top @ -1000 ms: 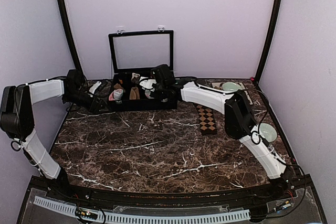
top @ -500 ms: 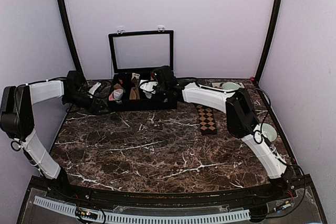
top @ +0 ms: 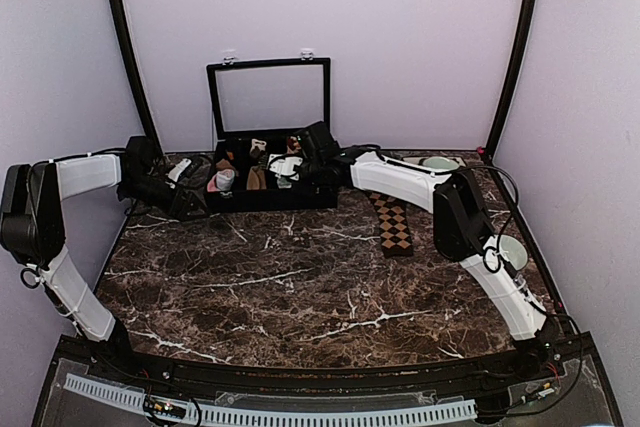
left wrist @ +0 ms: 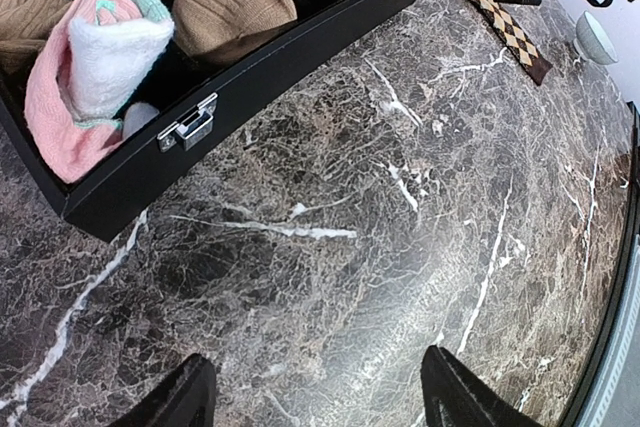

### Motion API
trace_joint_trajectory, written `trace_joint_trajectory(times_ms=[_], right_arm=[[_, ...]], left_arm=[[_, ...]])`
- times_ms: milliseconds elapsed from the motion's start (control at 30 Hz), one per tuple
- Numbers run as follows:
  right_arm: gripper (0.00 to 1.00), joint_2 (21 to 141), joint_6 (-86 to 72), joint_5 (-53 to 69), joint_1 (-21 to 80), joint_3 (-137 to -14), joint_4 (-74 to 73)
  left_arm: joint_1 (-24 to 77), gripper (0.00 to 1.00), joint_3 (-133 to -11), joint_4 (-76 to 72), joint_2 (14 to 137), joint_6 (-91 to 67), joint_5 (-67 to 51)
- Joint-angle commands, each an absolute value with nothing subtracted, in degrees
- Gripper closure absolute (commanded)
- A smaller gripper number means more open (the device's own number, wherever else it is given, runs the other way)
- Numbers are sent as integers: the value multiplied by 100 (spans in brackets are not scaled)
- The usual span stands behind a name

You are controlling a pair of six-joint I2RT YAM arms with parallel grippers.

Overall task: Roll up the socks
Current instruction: Place the sock in the storage box.

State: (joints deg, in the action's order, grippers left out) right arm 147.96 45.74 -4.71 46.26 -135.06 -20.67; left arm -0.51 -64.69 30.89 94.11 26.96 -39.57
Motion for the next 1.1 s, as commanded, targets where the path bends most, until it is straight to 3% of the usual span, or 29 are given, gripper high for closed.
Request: trace_joint_trajectory(times_ms=[0, 67, 167, 367, 667, 1067], right_arm=[[100, 15229, 4135, 222, 4618, -13503, -2544], [92, 15272, 4000, 333, 4611, -13482, -2513], [64, 15256, 3854, 411, 4613, -13435, -2424], [40, 14841, 3576, 260, 4579, -13180, -1966], [29, 14100, 3348, 658, 4470, -12703, -1702], [37, 14297, 2318, 1401, 4168, -13021, -1612]], left_arm=[[-101, 27, -6420, 3105, 9299, 2768, -4009], [-105, 27, -6437, 3109, 9307, 2777, -4003], [-104, 27, -6472, 3117, 9325, 2772, -4015], [-102, 27, -6529, 3135, 9394, 2738, -4068], [-110, 28, -6539, 3158, 9396, 2750, -4139], [-110, 28, -6436, 3135, 9392, 2758, -4153]])
